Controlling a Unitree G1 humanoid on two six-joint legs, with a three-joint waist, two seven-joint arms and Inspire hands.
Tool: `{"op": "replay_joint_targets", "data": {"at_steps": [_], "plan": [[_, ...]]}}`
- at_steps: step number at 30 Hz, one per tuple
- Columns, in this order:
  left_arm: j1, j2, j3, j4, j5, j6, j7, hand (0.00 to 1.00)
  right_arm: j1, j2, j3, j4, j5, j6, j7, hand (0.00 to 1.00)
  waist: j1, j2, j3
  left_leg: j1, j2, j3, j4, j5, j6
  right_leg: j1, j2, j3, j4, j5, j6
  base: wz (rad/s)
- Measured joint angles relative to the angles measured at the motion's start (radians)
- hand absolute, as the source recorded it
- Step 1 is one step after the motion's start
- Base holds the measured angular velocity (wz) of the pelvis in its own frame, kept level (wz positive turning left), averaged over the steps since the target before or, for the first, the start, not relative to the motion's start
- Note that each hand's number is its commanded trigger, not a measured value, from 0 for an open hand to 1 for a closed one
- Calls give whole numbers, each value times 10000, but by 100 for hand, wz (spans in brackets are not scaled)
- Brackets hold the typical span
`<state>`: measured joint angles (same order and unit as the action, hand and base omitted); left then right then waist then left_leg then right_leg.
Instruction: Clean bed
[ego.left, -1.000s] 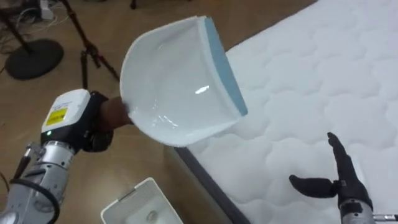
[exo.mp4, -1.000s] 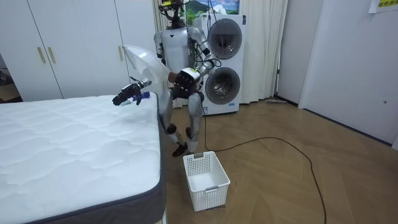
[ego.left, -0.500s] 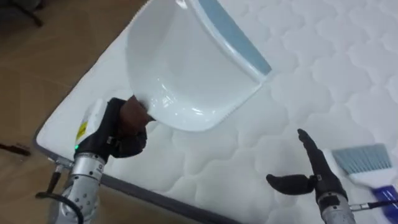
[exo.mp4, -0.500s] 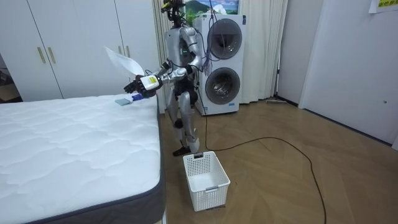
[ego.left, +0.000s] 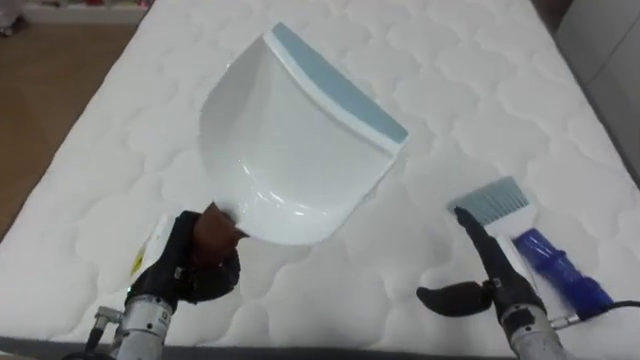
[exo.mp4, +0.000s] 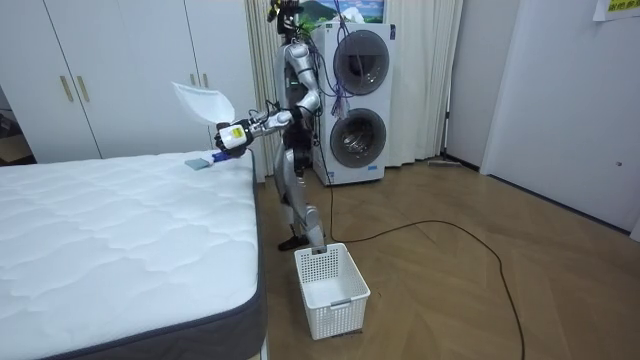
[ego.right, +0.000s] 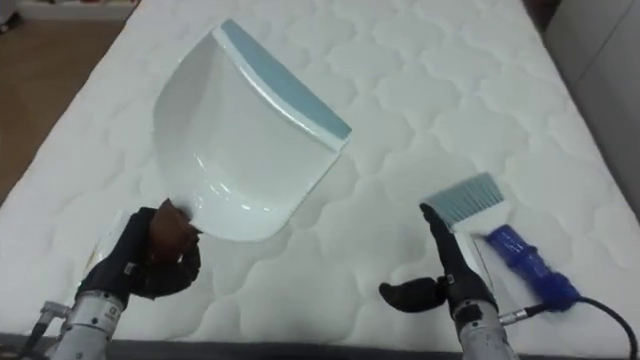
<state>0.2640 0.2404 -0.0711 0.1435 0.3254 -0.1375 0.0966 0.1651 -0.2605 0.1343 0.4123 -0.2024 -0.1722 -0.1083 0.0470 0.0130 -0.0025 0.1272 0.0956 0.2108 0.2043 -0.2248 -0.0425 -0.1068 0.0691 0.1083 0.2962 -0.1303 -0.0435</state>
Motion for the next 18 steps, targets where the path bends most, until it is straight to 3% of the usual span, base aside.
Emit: {"op": "replay_joint_targets", "data": {"at_steps": [1, 2, 3, 6, 7, 11, 14, 18], "plan": [[4, 1, 1, 0, -43, 1, -25, 100, -2, 4, -11, 0, -33, 0, 1, 0, -59, -12, 8, -33, -28, 3, 20, -6, -1, -4, -35, 7, 38, -11, 18, 0], [2, 9, 1, 1, -185, 0, -42, 58, -16, 17, -13, 12, -106, -1, -7, 0, -175, -40, 25, -78, -87, -2, 71, -44, 17, -58, -159, 27, 228, -92, 83, 4], [-14, 9, 0, 11, -445, -6, -45, 0, -59, 62, -21, 124, -94, -2, -9, 0, -282, -102, 59, -105, -180, 3, 124, -98, 53, -213, -193, 69, 459, -228, 138, 7], [41, 1, -40, 220, -1058, -6, -44, 0, -90, 196, -23, 655, -38, 12, -74, 0, -418, -165, 87, -124, -391, 31, 201, -226, 154, -413, -366, 55, 997, -456, 276, 0], [23, -7, -41, 465, -1286, -10, -44, 0, -91, 228, -23, 915, -41, 125, -99, 0, -441, -125, 93, -121, -452, 31, 183, -426, 187, -563, -413, 45, 1224, -592, 354, 0], [-277, -48, -102, 2239, -2421, -12, 17, 0, -36, 295, -10, 1687, 1, 396, -135, 0, -504, -180, 112, -124, -675, 5, 181, -684, 385, -656, -658, -70, 1506, -642, 602, 0], [-236, -46, -81, 3035, -2778, 127, 127, 0, -1, 300, -52, 1810, -13, 392, -317, 0, -713, -204, 121, -163, -653, -127, 199, -708, 468, -407, -746, -457, 1062, -437, 673, 10], [-239, -127, 27, 3047, -2777, 156, 305, 0, 146, 372, -224, 1931, -52, 383, -442, 0, -657, -233, 95, -94, -517, -223, 7, -684, 480, -68, -620, -546, 380, -187, 689, 8]]}}
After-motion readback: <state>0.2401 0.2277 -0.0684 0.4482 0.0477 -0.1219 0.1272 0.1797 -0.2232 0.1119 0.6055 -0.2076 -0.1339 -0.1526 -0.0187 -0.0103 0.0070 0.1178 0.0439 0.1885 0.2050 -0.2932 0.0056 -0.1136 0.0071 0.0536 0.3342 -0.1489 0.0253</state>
